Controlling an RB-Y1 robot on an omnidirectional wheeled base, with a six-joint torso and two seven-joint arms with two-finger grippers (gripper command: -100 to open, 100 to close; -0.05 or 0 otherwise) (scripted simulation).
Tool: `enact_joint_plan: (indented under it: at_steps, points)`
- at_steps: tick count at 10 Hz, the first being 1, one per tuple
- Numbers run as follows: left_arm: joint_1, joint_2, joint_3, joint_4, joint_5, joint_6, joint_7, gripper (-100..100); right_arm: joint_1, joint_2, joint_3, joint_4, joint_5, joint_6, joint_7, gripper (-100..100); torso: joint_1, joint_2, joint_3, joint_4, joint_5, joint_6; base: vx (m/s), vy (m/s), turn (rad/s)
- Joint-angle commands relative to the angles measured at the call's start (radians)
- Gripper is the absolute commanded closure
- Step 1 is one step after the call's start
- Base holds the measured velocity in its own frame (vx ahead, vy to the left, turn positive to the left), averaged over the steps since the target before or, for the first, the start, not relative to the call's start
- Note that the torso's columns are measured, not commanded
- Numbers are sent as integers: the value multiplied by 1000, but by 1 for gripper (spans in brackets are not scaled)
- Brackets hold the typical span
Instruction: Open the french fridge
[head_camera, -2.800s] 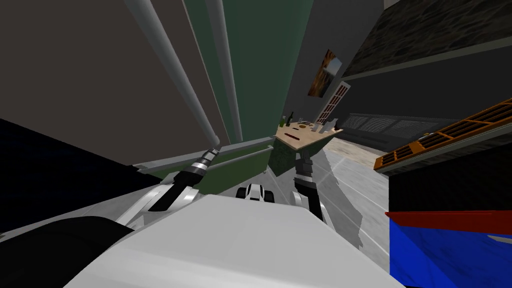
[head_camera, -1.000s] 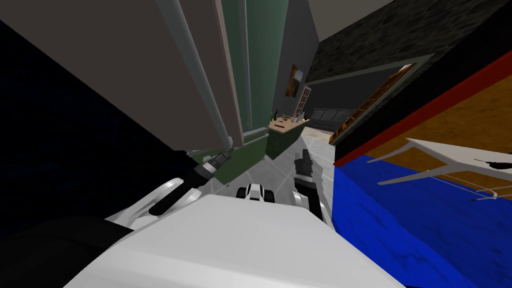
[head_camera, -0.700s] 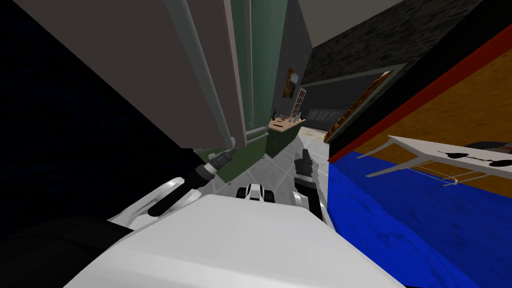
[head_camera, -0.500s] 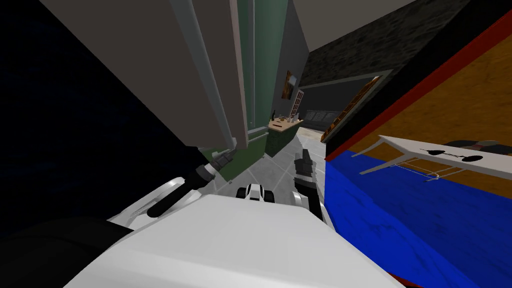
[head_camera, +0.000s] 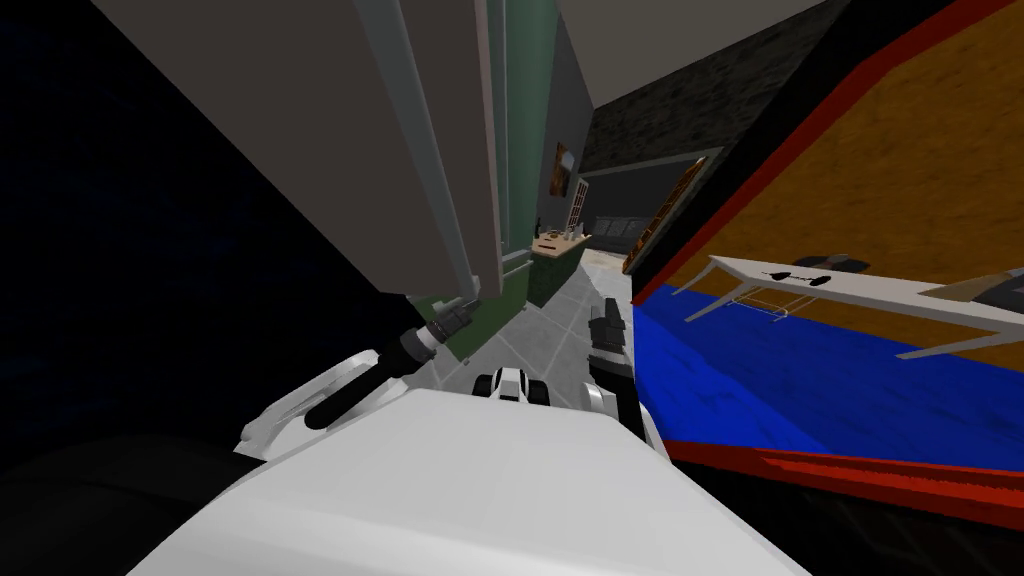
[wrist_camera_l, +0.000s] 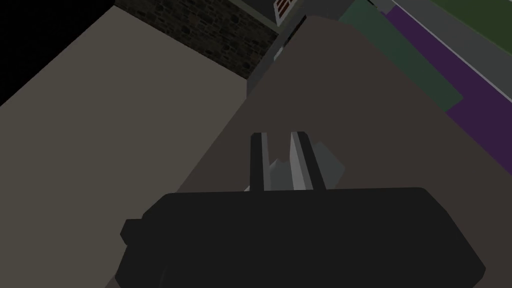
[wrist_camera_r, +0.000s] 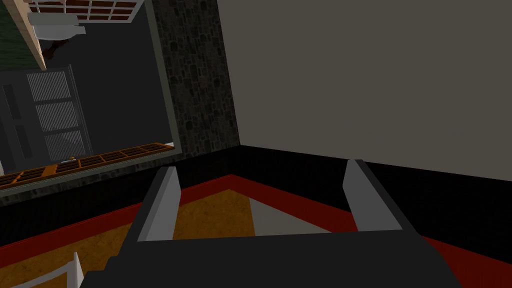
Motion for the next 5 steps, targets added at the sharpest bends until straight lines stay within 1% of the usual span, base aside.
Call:
enact_joint_plan:
  at_steps: [1, 3, 4, 5]
  points:
    - [-47, 24, -28, 10, 7, 0, 3, 100, 0, 0, 0, 0, 0, 0, 0, 0, 3, 2, 1, 0, 1, -1, -263, 203, -187]
    - [-81, 44, -57, 15, 13, -3, 5, 100, 0, 0, 0, 0, 0, 0, 0, 0, -1, -4, -3, 0, -1, 1, -198, 211, -184]
    - [-97, 81, -21, 9, 49, 24, 37, -100, 0, 0, 0, 0, 0, 0, 0, 0, -2, -9, -7, 0, -2, 2, -118, 68, -94]
    - [-114, 99, -2, 7, 67, 38, 52, -100, 1, 0, 0, 0, 0, 0, 0, 0, -13, -13, -9, -3, -4, 4, -39, -47, 16]
